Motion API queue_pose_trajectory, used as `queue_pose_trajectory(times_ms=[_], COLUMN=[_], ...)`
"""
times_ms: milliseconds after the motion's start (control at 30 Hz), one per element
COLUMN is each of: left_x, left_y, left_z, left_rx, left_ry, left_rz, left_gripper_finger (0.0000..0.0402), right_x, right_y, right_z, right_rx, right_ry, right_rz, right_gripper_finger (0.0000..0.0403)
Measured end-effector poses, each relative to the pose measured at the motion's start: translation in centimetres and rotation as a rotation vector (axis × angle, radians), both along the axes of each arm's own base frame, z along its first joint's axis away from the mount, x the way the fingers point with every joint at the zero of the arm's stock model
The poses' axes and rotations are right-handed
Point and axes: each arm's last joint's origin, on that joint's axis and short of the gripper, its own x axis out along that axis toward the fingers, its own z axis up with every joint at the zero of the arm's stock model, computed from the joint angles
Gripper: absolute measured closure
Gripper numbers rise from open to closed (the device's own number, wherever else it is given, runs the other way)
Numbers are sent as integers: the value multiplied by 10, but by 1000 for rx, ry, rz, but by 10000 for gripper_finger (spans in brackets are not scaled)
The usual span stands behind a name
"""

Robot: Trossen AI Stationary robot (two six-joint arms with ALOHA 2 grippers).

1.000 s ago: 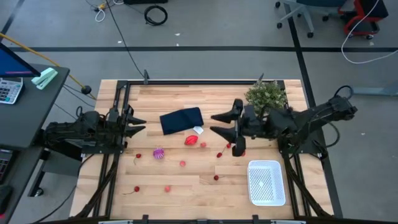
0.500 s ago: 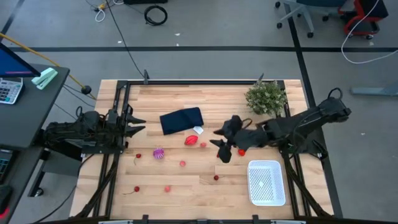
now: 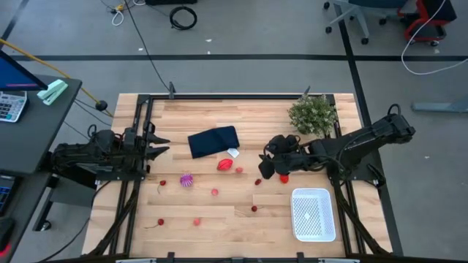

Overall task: Pick and placing Produce into tupperware
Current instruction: Put the strawberry into the white bin

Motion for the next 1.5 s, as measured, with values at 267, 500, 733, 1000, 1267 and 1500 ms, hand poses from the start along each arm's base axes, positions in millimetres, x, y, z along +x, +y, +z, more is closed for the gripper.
queue_pose_trajectory(times_ms=[267,500,733,1000,1267,1500], left_x=[0,0,1,2,2,2], left_y=[0,0,0,0,0,0], left_z=[0,-2,-5,-7,-11,-11], left_rx=[2,-7,-6,-35,-60,-102], left_ry=[2,17,53,71,107,114], left_rz=[2,-1,-1,-8,-14,-22], left_gripper_finger=[294,294,294,294,294,294], right_x=[6,13,8,3,1,-4], right_y=[0,8,9,8,8,9], right_z=[-10,-34,-60,-75,-76,-92], right_rx=[9,76,140,136,164,188], right_ry=[28,138,278,378,382,410], right_rz=[-20,-19,-185,-304,-332,-411], right_gripper_finger=[199,199,199,199,199,199])
